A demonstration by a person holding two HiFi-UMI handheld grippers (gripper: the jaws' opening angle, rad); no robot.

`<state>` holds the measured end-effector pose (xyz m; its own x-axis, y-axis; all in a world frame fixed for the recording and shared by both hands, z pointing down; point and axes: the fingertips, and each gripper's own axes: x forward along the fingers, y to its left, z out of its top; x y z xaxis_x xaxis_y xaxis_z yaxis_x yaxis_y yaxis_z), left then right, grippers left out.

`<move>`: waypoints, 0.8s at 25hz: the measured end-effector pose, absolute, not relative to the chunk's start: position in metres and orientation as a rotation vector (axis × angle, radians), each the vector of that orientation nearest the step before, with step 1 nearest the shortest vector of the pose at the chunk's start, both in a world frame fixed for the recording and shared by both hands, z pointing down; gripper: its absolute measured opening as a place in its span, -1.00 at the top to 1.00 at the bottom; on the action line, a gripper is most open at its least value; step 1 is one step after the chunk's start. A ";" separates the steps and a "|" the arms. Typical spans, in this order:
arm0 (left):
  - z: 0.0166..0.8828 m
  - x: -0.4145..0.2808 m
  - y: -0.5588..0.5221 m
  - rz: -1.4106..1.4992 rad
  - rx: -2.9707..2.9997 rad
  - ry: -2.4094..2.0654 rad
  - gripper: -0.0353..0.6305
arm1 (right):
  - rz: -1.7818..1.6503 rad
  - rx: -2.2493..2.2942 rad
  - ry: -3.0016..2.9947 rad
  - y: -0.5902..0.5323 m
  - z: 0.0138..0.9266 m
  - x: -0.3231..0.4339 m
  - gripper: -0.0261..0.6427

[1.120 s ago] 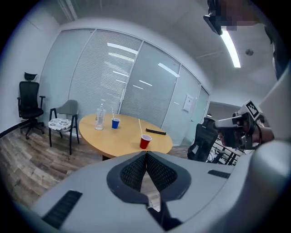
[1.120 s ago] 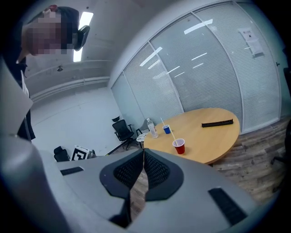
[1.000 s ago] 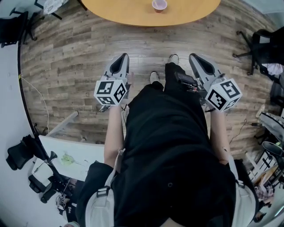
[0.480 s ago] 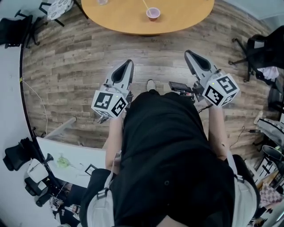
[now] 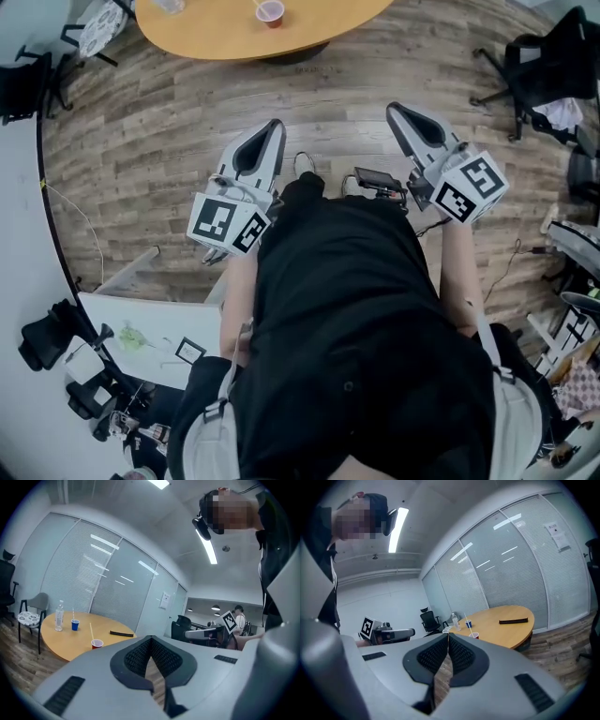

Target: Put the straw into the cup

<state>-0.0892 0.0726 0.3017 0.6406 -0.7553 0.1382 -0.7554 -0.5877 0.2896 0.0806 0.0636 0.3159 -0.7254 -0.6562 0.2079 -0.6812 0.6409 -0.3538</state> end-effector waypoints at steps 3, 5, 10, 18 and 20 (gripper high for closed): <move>0.297 -0.068 0.090 -0.033 2.528 -1.199 0.86 | 0.655 1.112 -2.804 0.086 0.317 0.099 0.87; 0.297 -0.056 0.102 -0.042 2.517 -1.204 0.86 | 0.666 1.094 -2.807 0.100 0.320 0.110 0.87; 0.312 -0.030 0.137 -0.015 2.463 -1.223 0.86 | 0.723 1.011 -2.807 0.135 0.338 0.136 0.87; 0.312 -0.013 0.179 -0.020 2.420 -1.281 0.86 | 0.742 0.852 -2.843 0.163 0.346 0.144 0.87; 0.307 -0.012 0.182 -0.032 2.424 -1.298 0.86 | 0.735 0.829 -2.854 0.167 0.346 0.142 0.87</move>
<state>-0.0116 0.1819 0.3073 0.5710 -0.8050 0.1608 -0.7962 -0.4953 0.3475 0.1425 0.1666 0.3458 -0.8504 -0.4848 0.2043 -0.5232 0.7386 -0.4252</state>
